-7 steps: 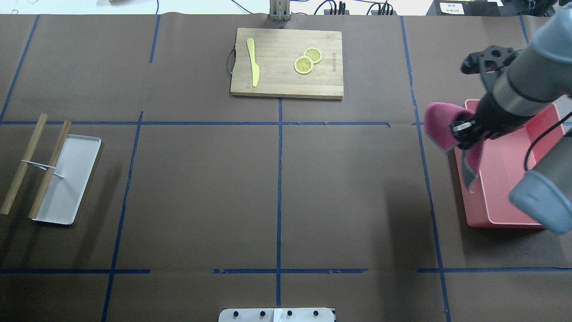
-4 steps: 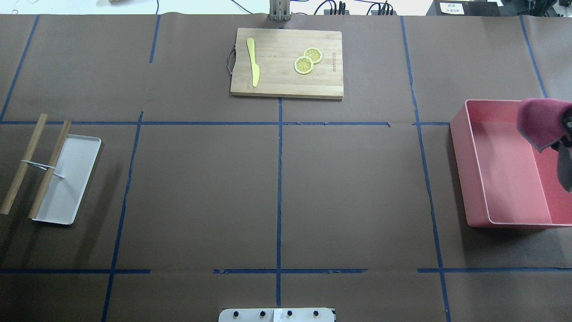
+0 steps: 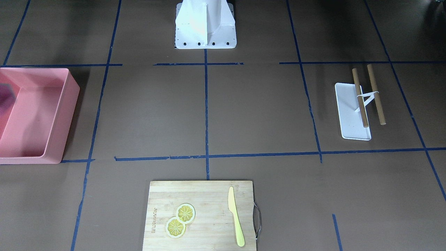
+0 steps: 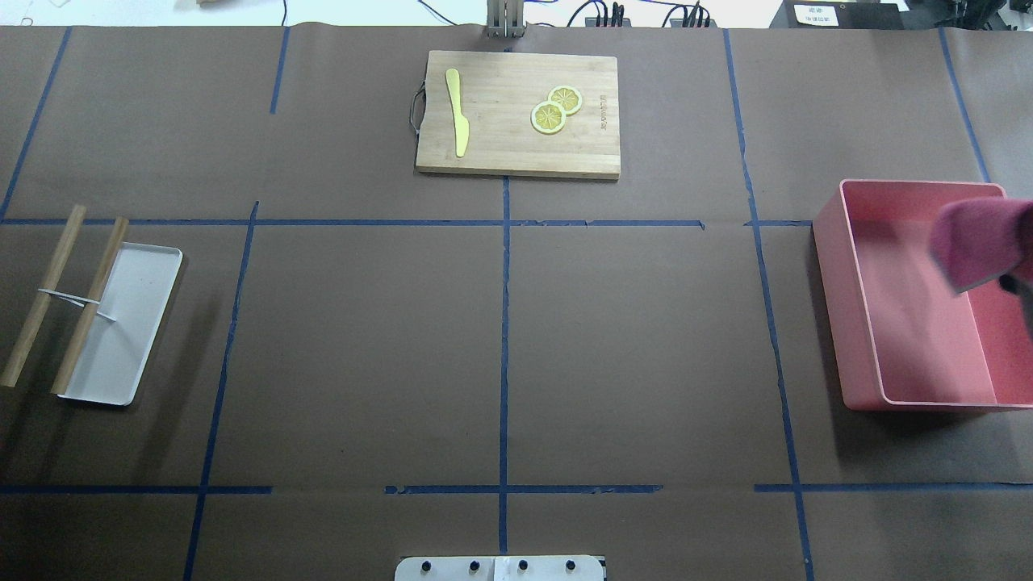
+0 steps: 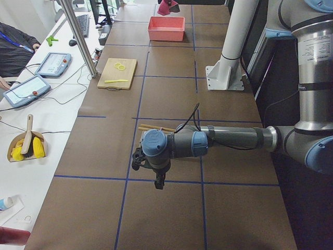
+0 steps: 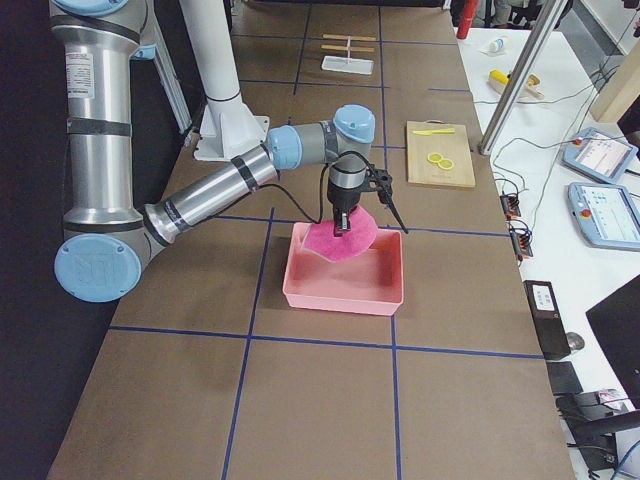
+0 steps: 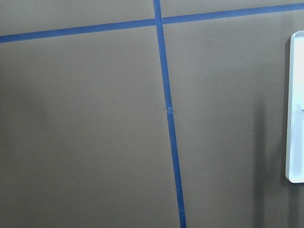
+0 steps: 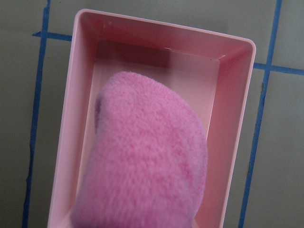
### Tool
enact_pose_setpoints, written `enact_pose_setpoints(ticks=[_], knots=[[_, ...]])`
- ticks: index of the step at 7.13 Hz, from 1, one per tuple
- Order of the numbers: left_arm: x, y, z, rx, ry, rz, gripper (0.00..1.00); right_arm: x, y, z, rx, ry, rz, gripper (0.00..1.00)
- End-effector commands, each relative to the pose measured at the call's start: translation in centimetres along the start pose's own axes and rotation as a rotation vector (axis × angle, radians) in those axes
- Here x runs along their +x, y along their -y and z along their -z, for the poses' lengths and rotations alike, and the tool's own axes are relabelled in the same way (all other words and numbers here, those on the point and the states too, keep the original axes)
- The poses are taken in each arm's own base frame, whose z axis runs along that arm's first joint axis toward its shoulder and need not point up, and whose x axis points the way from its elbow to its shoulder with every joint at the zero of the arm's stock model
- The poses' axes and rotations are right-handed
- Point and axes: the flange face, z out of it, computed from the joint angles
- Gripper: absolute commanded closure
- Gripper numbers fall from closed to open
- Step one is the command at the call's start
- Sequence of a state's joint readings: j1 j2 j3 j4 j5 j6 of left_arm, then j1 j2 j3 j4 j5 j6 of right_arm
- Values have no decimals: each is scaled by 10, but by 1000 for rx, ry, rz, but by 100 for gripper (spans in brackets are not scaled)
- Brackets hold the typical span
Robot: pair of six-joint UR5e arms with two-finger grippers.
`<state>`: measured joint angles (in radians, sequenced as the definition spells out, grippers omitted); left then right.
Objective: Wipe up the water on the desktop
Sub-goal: 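Release the towel into the pink bin and raise the right gripper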
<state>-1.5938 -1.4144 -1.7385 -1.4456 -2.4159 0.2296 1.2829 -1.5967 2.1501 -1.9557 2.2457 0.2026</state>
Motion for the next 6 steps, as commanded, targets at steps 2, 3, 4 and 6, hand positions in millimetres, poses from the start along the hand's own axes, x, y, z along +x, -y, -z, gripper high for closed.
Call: enact_pose_setpoints(ticks=[2, 3, 4, 6], knots=[[0, 0, -1, -2, 0, -1, 0, 10, -6, -4, -11, -7, -6, 0], [0, 1, -1, -3, 4, 4, 0, 21, -10, -3, -9, -9, -20, 0], [-1, 1, 0, -3, 9, 3, 0, 46, -25, -7, -21, -14, 23, 0], [-2, 2, -2, -7, 8, 5, 0, 142, -56, -39, -7, 12, 71, 0]])
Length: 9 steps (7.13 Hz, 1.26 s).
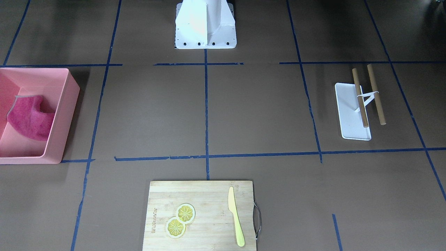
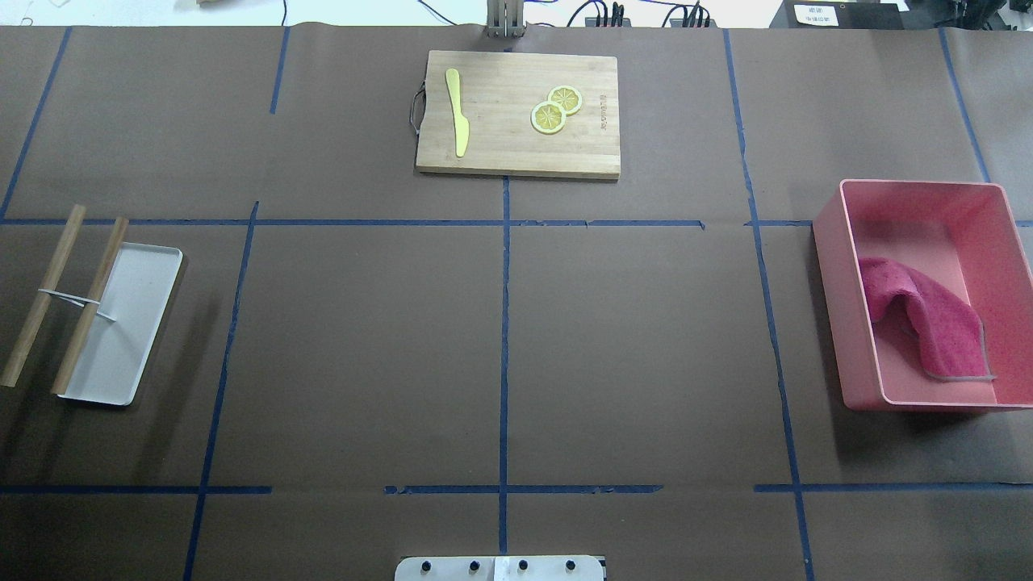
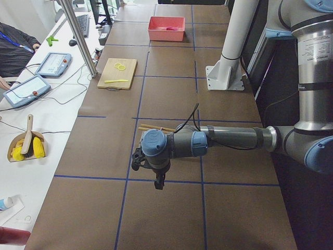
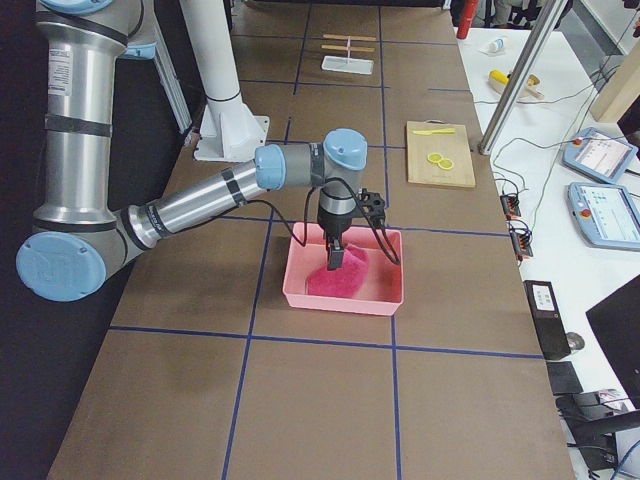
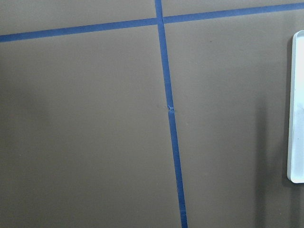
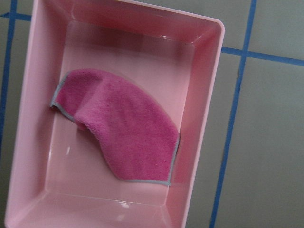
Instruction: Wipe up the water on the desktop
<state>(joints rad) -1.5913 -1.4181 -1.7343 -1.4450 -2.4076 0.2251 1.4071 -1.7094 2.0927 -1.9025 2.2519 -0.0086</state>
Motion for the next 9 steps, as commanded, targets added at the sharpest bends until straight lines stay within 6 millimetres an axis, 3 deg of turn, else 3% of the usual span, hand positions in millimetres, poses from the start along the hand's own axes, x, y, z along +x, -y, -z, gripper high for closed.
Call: enact_pose_setpoints(ticks=[1, 2, 3, 6, 9], knots=[[-1, 0, -1, -2, -3, 2, 0, 99, -49, -57, 33, 31, 29, 1], [-2, -1, -2, -4, -3, 4, 0, 132, -72, -91, 51, 29, 13, 1], [-3, -2, -3, -7, -1, 6, 0, 144, -79, -101, 69, 23, 6, 0], [-4, -2, -4, -8, -1, 0, 0, 132, -67, -83, 104, 26, -50, 0], [-8, -4, -7, -16, 5, 15, 0, 111, -69, -59, 75, 27, -71, 0]])
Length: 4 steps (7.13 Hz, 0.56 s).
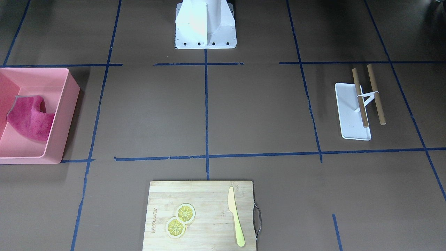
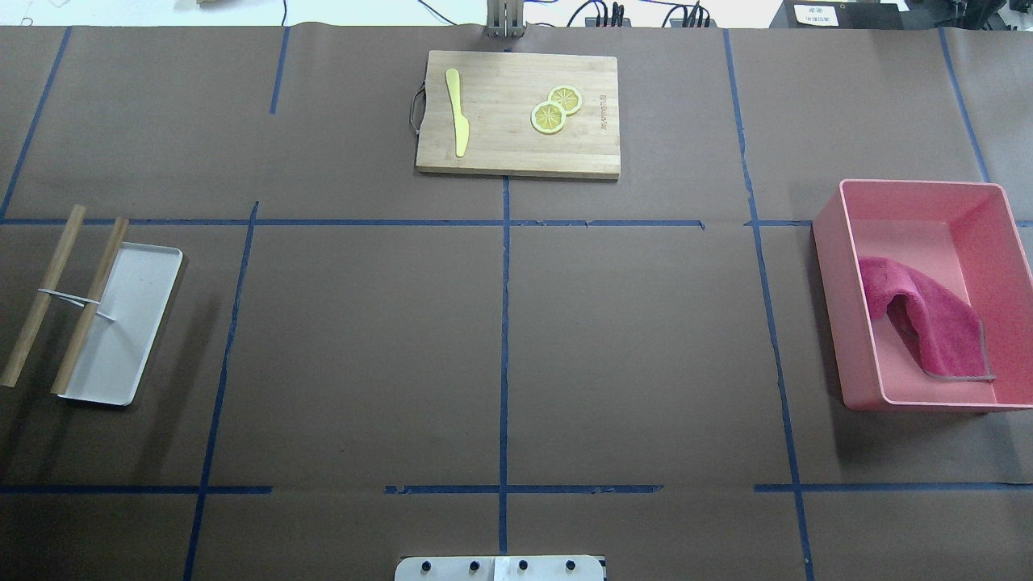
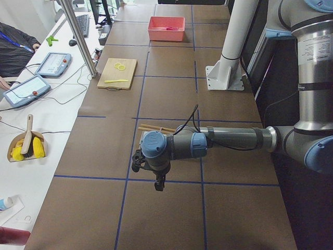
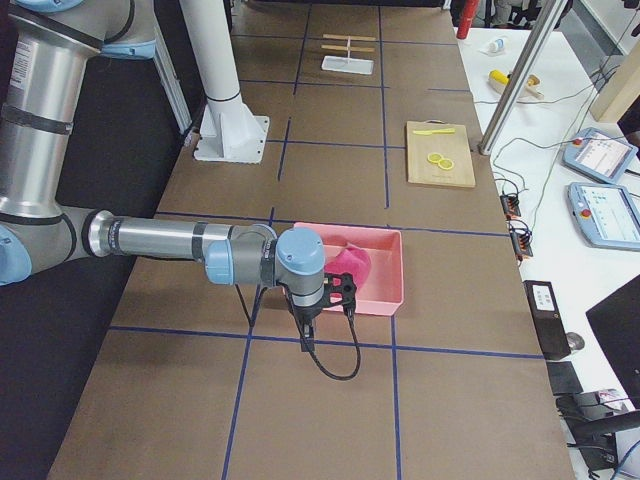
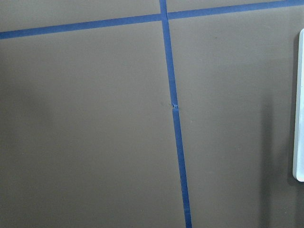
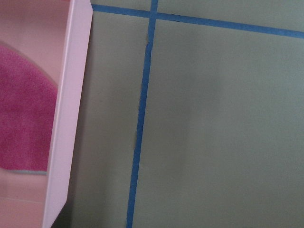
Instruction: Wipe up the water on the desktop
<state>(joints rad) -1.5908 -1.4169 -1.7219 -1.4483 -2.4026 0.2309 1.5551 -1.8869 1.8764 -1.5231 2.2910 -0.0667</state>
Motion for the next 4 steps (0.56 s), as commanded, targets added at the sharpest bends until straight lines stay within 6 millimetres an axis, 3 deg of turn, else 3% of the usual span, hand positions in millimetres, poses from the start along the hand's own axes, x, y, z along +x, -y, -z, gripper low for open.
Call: enact_pose_setpoints(ticks=[1, 4], knots=[[-3, -1, -3, -9, 3, 14, 0, -7, -2, 8, -14, -6, -10, 0], [-4, -1, -2, -10, 20, 7, 0, -11, -1, 7, -17, 5, 0, 0]])
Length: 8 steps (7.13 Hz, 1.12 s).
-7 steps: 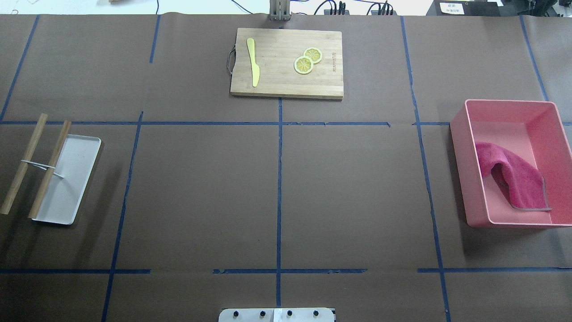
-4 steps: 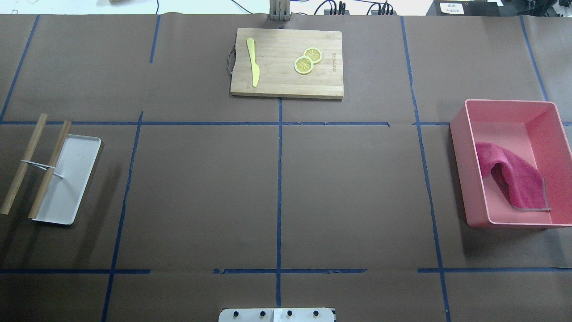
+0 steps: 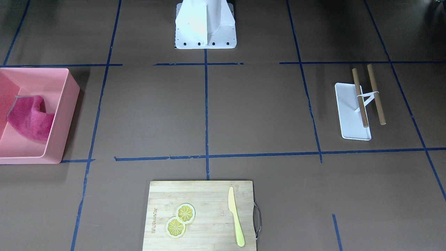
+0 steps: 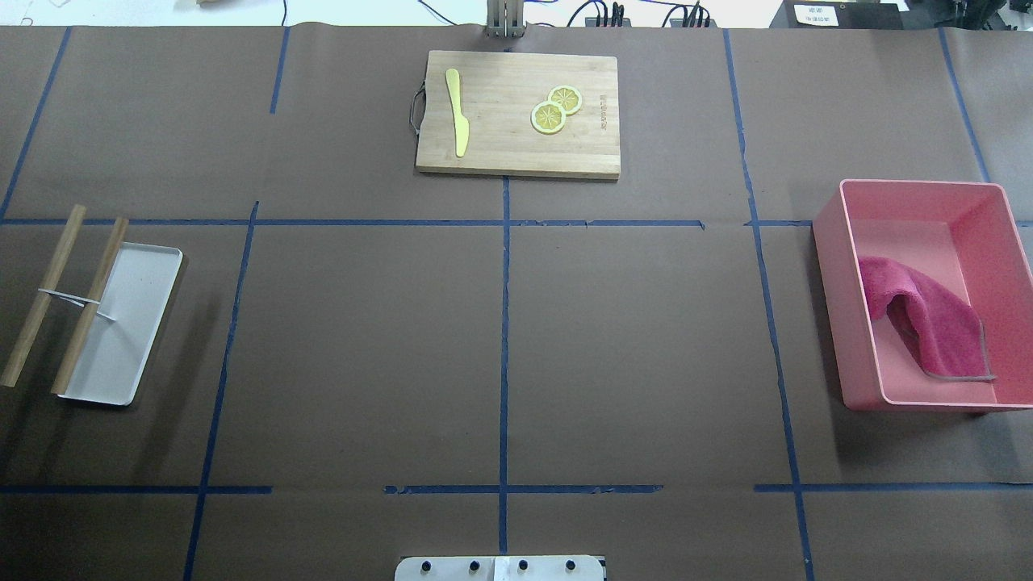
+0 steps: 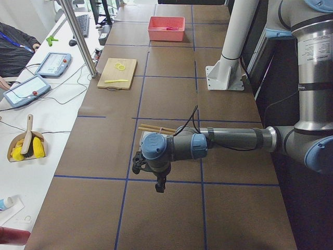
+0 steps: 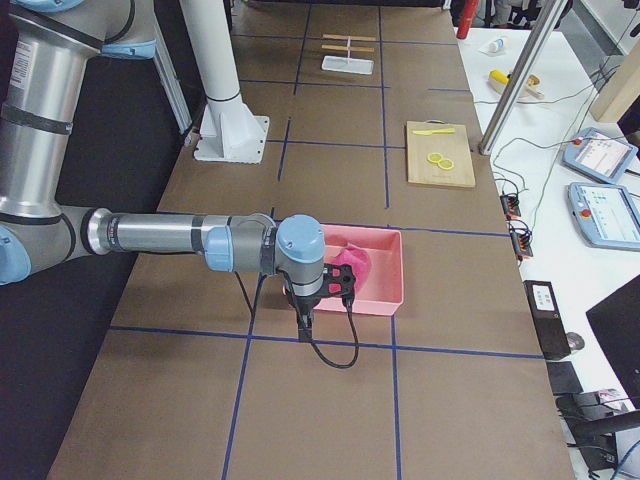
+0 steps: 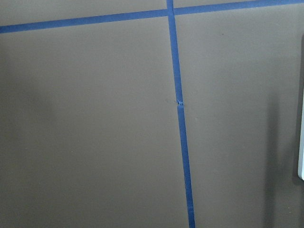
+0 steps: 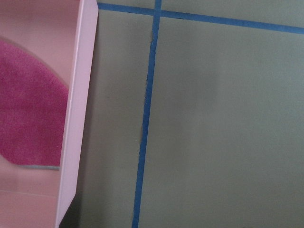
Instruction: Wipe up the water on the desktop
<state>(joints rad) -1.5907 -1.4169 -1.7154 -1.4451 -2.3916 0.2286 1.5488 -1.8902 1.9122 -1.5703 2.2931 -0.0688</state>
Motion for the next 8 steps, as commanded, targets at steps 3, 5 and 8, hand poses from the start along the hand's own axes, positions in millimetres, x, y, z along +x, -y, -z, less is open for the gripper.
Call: enact_pose_setpoints(ticks=[3, 5, 8], knots=[[8, 7, 8, 13, 19, -25, 0, -2, -1, -3, -8, 1, 7, 0], [9, 8, 8, 14, 20, -29, 0, -3, 0, -4, -11, 1, 7, 0], [9, 8, 9, 15, 20, -30, 0, -2, -2, -5, -12, 3, 6, 0]])
